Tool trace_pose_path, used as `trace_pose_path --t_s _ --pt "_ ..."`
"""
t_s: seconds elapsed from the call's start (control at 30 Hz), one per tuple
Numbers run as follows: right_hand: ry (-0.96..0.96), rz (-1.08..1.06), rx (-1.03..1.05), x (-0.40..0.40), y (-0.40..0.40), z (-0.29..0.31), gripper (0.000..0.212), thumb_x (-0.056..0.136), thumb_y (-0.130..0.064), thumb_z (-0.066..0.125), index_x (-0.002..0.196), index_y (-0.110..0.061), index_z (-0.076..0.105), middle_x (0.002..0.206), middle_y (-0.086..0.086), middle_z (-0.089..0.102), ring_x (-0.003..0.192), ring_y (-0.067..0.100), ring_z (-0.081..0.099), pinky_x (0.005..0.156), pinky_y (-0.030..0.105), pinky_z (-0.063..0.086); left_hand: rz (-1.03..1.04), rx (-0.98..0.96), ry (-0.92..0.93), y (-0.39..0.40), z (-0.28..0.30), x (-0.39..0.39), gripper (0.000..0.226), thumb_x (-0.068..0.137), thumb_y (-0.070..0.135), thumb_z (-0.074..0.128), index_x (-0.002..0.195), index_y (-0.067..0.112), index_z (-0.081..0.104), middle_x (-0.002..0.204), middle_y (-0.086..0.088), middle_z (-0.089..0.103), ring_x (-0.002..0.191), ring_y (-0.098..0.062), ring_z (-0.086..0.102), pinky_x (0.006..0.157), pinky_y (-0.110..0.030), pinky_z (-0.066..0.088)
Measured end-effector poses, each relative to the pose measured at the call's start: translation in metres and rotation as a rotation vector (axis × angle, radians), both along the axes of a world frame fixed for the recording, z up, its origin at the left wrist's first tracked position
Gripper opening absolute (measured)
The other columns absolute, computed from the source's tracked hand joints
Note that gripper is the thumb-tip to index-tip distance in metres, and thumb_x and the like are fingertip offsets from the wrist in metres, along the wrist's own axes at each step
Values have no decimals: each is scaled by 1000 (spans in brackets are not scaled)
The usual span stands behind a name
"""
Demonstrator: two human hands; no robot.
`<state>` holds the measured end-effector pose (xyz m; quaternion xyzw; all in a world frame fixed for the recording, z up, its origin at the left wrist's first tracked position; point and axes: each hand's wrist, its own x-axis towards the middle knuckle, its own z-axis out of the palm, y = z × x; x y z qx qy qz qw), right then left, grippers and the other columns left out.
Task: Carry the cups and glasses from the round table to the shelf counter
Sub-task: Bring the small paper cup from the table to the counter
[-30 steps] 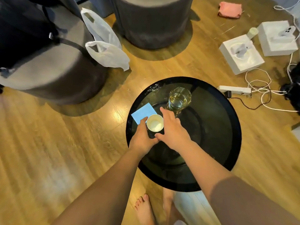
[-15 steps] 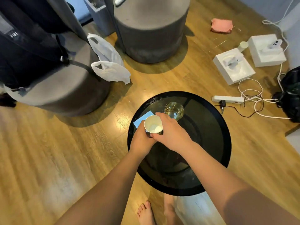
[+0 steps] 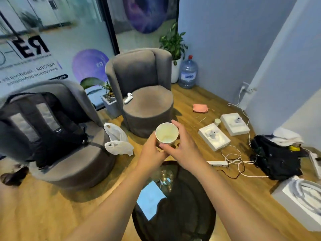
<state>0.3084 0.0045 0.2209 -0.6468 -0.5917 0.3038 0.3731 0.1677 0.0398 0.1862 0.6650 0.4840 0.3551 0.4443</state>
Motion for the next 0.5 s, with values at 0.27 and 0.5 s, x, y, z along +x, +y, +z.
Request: trace_pose_path --t_s 0.27,0.5 --pt "20 -77 294 33 -38 164 86 80 -49 77 147 -48 24 153 -11 41 137 14 43 107 39 48 -175 293 -61 -27 171 34 52 87 37 69 125 61 41 115 59 50 114 35 43 84 11 33" --pt "-25 -175 441 28 -106 249 74 82 -53 76 144 -40 37 133 -19 49 122 9 51 90 22 53 -276 452 -165 -70 247 33 78 87 40 83 149 27 36 146 5 57 132 -13 58 109 -39 54"
